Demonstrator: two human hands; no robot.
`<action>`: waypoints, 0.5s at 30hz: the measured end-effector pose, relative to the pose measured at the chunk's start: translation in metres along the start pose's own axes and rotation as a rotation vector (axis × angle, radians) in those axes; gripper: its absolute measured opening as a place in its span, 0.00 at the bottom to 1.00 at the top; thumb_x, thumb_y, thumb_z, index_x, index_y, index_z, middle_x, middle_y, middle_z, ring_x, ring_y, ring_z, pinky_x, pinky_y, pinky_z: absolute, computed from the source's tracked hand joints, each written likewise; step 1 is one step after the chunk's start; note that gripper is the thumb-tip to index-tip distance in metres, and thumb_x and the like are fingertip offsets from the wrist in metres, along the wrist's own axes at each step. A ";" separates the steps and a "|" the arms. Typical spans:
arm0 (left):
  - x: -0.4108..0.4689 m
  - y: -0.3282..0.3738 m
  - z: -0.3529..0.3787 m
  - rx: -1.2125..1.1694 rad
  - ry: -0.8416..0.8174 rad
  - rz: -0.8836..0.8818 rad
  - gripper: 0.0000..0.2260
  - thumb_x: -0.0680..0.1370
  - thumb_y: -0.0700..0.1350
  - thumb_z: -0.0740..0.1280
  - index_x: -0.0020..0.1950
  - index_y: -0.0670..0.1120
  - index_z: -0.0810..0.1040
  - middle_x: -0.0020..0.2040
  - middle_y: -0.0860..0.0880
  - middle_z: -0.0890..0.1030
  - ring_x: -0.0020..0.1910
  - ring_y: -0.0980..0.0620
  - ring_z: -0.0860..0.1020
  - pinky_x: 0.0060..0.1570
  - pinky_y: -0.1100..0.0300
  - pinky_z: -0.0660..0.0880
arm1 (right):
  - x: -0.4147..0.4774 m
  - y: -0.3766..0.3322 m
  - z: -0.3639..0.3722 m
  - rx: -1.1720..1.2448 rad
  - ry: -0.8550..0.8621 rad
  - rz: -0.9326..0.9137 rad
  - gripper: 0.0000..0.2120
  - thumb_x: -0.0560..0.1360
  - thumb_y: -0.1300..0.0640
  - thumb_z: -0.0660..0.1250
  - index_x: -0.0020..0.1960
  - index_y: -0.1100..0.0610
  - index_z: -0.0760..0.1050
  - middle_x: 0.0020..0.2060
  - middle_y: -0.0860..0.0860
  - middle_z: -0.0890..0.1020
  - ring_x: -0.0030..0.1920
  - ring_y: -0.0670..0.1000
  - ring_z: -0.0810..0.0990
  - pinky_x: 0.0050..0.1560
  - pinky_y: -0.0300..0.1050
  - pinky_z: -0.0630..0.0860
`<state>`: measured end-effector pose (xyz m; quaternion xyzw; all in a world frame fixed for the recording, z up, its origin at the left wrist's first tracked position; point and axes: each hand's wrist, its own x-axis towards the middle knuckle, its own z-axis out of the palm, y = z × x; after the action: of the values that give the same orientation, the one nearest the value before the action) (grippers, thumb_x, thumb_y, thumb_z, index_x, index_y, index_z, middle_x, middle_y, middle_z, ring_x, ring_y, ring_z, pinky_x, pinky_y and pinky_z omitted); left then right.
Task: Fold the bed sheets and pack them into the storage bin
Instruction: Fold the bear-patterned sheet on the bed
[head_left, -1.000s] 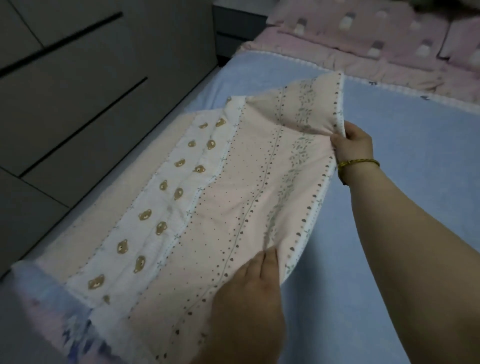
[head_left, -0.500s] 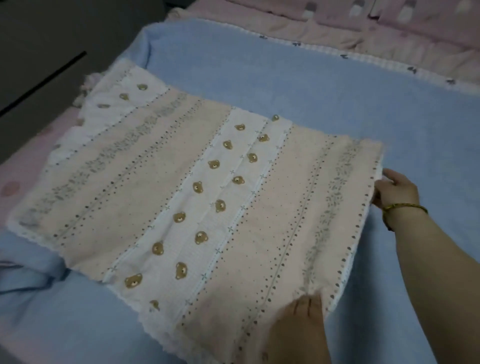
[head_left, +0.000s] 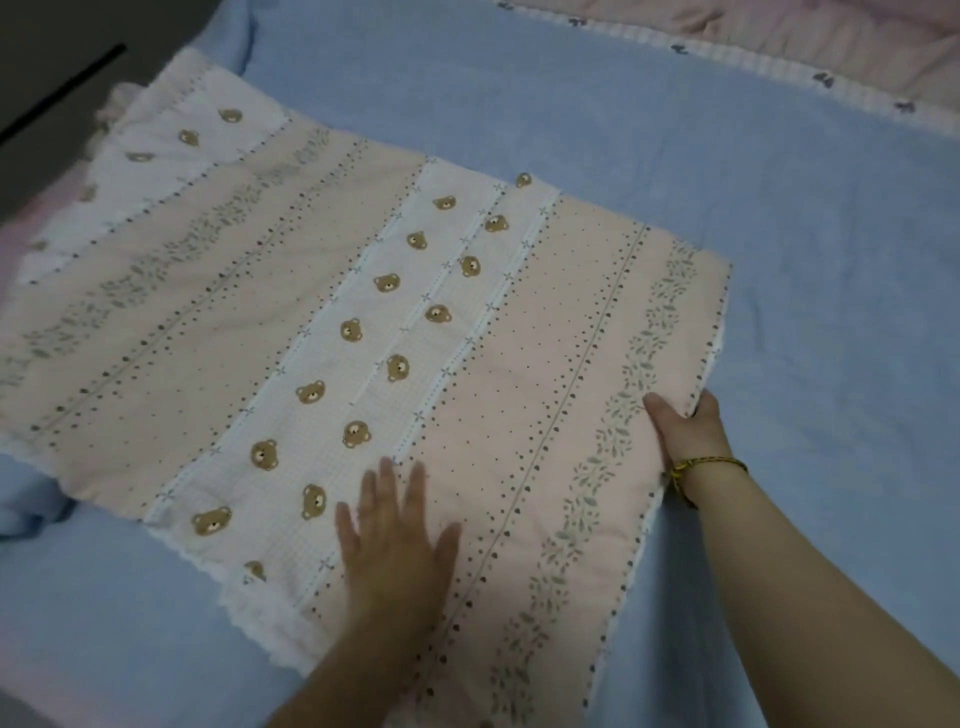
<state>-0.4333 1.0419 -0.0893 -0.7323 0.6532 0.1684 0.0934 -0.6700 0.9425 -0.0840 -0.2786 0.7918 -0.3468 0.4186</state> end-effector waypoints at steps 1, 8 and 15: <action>0.007 -0.011 -0.003 -0.008 -0.077 -0.097 0.31 0.78 0.63 0.43 0.73 0.50 0.32 0.76 0.47 0.36 0.75 0.48 0.37 0.71 0.50 0.35 | 0.000 0.001 0.000 -0.015 0.001 -0.004 0.28 0.76 0.58 0.64 0.72 0.61 0.57 0.68 0.57 0.68 0.67 0.58 0.68 0.65 0.47 0.64; 0.012 -0.021 0.012 -0.013 -0.123 -0.075 0.50 0.50 0.71 0.15 0.69 0.50 0.27 0.70 0.52 0.28 0.75 0.49 0.36 0.71 0.50 0.34 | -0.007 0.015 -0.001 0.037 -0.040 0.028 0.27 0.77 0.56 0.63 0.72 0.59 0.59 0.68 0.54 0.68 0.67 0.56 0.68 0.67 0.48 0.64; -0.016 0.006 0.003 0.005 -0.205 -0.036 0.34 0.76 0.67 0.40 0.74 0.51 0.32 0.76 0.49 0.35 0.75 0.48 0.37 0.72 0.46 0.42 | -0.015 -0.006 -0.040 0.022 -0.065 -0.080 0.18 0.78 0.64 0.60 0.67 0.61 0.67 0.61 0.58 0.74 0.54 0.52 0.73 0.56 0.42 0.68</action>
<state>-0.4405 1.0570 -0.0854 -0.7225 0.6275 0.2392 0.1646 -0.6955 0.9624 -0.0562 -0.3164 0.7621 -0.3626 0.4331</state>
